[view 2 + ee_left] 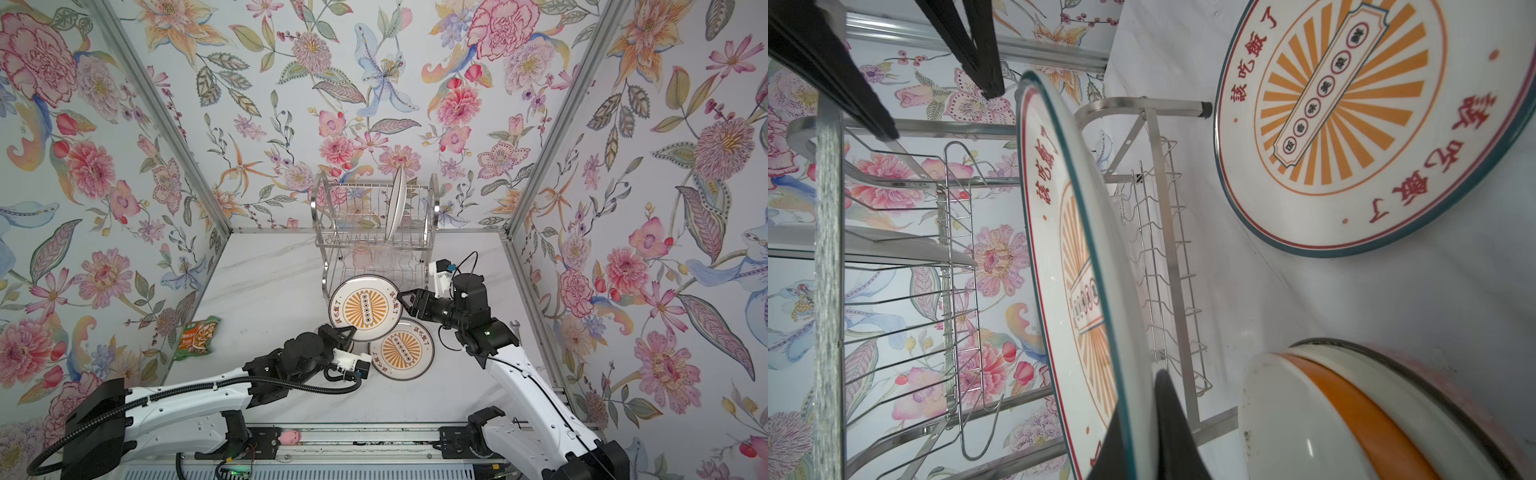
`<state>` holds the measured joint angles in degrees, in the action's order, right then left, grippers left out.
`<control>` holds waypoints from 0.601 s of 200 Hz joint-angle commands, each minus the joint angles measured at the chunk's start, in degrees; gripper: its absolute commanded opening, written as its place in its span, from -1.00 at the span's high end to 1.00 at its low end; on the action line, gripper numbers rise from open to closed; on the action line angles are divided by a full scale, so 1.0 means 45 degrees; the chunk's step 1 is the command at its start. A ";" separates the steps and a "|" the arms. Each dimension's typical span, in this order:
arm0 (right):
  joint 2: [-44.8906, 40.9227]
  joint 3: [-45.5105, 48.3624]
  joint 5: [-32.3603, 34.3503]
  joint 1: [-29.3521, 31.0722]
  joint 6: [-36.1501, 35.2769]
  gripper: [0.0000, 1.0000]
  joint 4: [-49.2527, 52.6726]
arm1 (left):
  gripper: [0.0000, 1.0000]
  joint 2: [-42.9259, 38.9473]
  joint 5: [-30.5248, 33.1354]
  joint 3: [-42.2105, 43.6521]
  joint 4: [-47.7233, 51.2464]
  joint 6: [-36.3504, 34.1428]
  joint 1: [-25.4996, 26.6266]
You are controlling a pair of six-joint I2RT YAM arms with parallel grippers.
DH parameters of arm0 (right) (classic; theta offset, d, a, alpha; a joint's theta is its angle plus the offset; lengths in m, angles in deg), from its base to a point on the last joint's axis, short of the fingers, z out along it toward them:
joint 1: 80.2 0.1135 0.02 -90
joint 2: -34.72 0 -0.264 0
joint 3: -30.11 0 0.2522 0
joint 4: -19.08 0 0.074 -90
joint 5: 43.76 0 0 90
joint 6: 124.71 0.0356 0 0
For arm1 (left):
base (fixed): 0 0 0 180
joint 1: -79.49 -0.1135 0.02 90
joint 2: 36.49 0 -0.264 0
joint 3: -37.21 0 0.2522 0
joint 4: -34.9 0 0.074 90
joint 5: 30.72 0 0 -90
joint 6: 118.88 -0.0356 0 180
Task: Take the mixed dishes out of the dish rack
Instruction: 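Swing the plate toward the right gripper while the right gripper grips its rim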
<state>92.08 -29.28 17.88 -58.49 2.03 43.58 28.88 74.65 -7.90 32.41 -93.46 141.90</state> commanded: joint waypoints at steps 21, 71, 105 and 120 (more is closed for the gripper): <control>0.0392 -0.0422 0.0578 0.0232 -0.0081 -0.02 0.1218 | 1.00 0.0179 0.0305 -0.0111 -0.2042 -0.0430 0.0281; 0.0867 -0.0461 0.0538 0.0369 0.0153 0.15 0.1275 | 1.00 0.0355 0.0177 -0.0118 -0.2102 -0.0756 0.0408; 0.1207 -0.0548 0.0573 0.0409 0.0448 0.27 0.1311 | 1.00 0.0416 0.0157 -0.0097 -0.2213 -0.0913 0.0457; 0.1415 -0.0698 0.0611 0.0395 0.0501 0.32 0.1551 | 1.00 0.0492 0.0195 -0.0073 -0.2314 -0.0959 0.0482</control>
<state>97.26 -30.02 19.71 -57.02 3.36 48.69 30.93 74.76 -7.90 26.77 -96.84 142.95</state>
